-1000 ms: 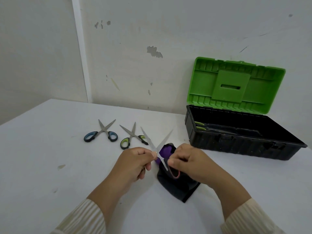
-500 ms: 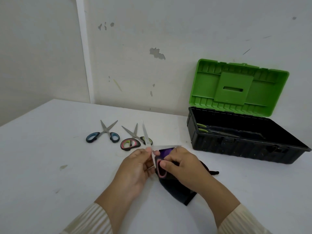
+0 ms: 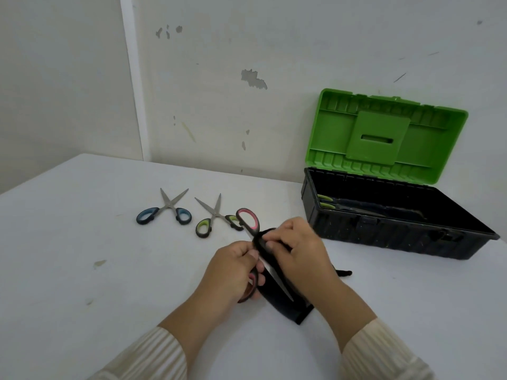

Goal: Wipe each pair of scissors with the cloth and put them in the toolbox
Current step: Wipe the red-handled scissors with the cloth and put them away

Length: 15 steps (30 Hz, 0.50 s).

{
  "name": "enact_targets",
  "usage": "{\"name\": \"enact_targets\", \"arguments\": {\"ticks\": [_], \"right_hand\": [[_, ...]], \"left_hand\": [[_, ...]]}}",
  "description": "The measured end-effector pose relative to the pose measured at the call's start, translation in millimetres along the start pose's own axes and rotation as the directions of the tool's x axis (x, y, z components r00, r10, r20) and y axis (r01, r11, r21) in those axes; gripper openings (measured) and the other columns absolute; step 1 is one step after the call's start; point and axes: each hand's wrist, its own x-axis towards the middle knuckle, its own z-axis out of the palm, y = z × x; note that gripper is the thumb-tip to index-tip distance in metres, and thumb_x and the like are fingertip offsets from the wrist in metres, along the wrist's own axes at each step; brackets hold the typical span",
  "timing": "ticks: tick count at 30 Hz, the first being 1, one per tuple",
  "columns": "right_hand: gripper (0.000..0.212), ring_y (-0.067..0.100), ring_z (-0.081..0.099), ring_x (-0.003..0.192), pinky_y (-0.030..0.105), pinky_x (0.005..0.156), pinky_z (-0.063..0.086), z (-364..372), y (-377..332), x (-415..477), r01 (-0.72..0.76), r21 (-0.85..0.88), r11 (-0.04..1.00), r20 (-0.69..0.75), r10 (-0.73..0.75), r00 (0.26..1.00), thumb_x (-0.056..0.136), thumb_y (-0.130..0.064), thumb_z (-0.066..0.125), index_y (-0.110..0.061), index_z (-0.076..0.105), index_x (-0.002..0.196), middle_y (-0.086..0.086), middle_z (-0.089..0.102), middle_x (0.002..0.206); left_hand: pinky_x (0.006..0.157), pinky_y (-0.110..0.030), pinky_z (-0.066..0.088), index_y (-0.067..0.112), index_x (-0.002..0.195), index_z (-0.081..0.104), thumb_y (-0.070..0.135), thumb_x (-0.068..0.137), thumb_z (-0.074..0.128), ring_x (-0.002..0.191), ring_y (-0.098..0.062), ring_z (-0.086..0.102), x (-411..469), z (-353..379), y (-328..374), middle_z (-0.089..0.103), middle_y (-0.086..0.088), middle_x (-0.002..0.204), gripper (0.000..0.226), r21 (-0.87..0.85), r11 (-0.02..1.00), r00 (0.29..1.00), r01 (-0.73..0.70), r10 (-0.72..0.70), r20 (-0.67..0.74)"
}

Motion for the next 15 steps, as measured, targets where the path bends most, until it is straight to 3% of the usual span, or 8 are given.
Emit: {"name": "enact_targets", "arguments": {"ticks": [2, 5, 9, 12, 15], "right_hand": [[0.014, 0.014, 0.054, 0.083, -0.001, 0.070, 0.034, 0.4, -1.0, -0.3, -0.023, -0.003, 1.000, -0.023, 0.023, 0.999, 0.083, -0.009, 0.062, -0.011, 0.072, 0.093, -0.001, 0.048, 0.091], [0.015, 0.011, 0.053, 0.082, -0.001, 0.071, 0.034, 5.8, -8.9, -5.7, 0.031, 0.037, 0.999, 0.062, -0.033, 0.998, 0.084, -0.015, 0.063, -0.012, 0.071, 0.096, -0.001, 0.049, 0.092], [0.011, 0.010, 0.049, 0.075, -0.003, 0.071, 0.033, 2.0, -1.3, 2.4, -0.012, 0.005, 1.000, -0.115, 0.012, 0.993, 0.084, -0.009, 0.062, -0.006, 0.071, 0.090, -0.003, 0.046, 0.088], [0.011, -0.001, 0.048, 0.071, -0.001, 0.068, 0.035, 7.3, -6.5, -5.2, 0.039, 0.010, 0.999, -0.023, -0.038, 0.999, 0.084, -0.011, 0.062, -0.007, 0.070, 0.090, -0.009, 0.044, 0.085], [0.013, 0.005, 0.048, 0.074, -0.001, 0.070, 0.035, 6.0, -0.4, 0.6, 0.001, -0.014, 1.000, -0.121, -0.003, 0.993, 0.085, -0.010, 0.061, -0.004, 0.070, 0.092, -0.005, 0.046, 0.088]], "left_hand": [[0.041, -0.025, 0.042, 0.008, 0.073, 0.058, 0.010, 0.097, 0.045, 0.051, -0.024, 0.053, 0.2, -0.3, 0.0, 0.057, -0.005, 0.055, 0.028, 0.030, 0.999, 1.000, -0.015, 0.015, -0.005], [0.036, -0.021, 0.037, 0.008, 0.067, 0.055, 0.009, 0.096, 0.046, 0.037, -0.016, 0.049, -0.3, -1.3, 1.0, 0.056, -0.005, 0.048, 0.030, 0.057, 0.998, 1.000, -0.019, 0.021, -0.020], [0.037, -0.022, 0.041, 0.008, 0.082, 0.061, 0.011, 0.097, 0.045, 0.041, -0.013, 0.052, -2.5, -1.0, 2.0, 0.058, -0.004, 0.060, 0.022, 0.046, 0.998, 0.999, -0.038, 0.038, -0.006], [0.037, -0.021, 0.039, 0.009, 0.070, 0.057, 0.010, 0.097, 0.045, 0.037, -0.011, 0.050, -3.4, -1.5, 2.8, 0.057, -0.005, 0.057, 0.029, 0.060, 0.997, 0.999, -0.038, 0.039, -0.013], [0.037, -0.021, 0.040, 0.012, 0.075, 0.059, 0.010, 0.097, 0.045, 0.037, -0.011, 0.049, -3.9, -1.2, 2.9, 0.058, -0.004, 0.057, 0.027, 0.041, 0.998, 0.999, -0.040, 0.041, -0.022]]}}
